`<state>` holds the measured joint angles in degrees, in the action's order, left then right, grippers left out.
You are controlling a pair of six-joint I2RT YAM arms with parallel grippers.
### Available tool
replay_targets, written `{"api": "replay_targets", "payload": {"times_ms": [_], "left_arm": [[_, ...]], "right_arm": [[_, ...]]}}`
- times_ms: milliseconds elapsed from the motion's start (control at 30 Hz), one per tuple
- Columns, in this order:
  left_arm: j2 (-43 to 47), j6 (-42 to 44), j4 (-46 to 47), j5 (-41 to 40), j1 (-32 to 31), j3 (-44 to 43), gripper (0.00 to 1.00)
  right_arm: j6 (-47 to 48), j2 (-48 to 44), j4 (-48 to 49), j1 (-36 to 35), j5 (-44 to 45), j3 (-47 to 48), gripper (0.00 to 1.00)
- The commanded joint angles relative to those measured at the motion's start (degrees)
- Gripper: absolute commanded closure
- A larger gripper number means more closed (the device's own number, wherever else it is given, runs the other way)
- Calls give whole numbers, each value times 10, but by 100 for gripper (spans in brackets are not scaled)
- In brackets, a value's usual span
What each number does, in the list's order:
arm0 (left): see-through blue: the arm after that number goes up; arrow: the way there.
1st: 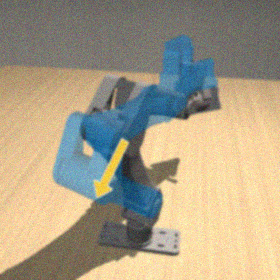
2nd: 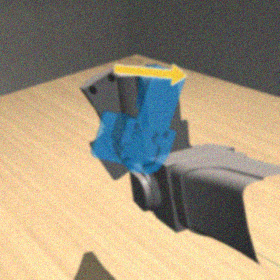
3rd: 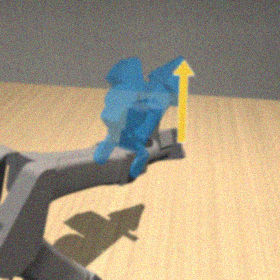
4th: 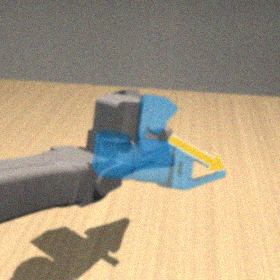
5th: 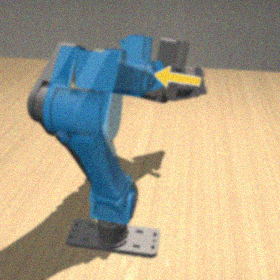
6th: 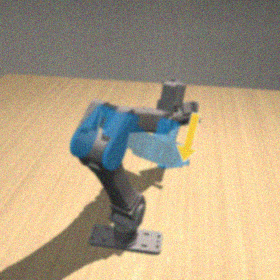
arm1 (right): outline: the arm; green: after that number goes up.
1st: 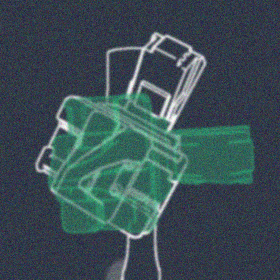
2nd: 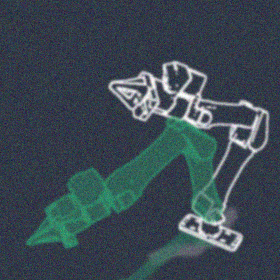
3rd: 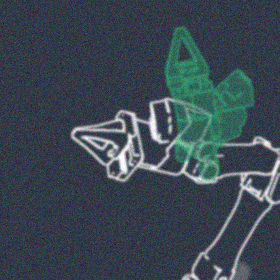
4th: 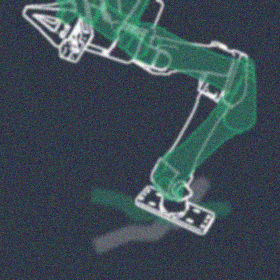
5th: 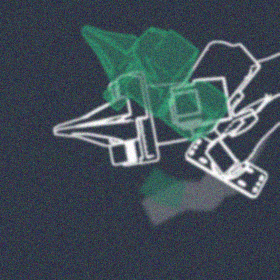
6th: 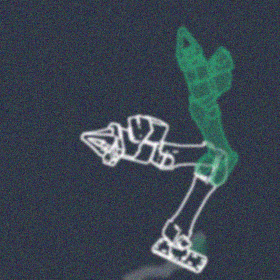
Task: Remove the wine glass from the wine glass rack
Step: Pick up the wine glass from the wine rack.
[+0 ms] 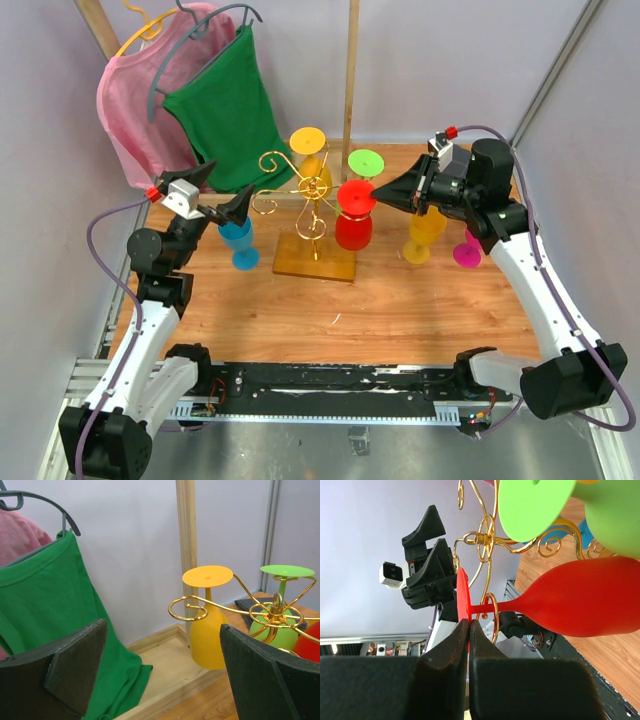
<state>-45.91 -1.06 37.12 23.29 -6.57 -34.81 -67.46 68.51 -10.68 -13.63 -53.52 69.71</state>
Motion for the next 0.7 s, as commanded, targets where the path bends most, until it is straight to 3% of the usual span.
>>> {"api": "replay_targets", "payload": {"times_ms": [0,667], "left_arm": [[1,8,4,9,-4,-10,1],[-7,3,4,17,-4,-16,1]], "right_arm": [[-6,-5,21,-17,-1,-2,99],[-9,-39,6,-11,5,-8,99]]}}
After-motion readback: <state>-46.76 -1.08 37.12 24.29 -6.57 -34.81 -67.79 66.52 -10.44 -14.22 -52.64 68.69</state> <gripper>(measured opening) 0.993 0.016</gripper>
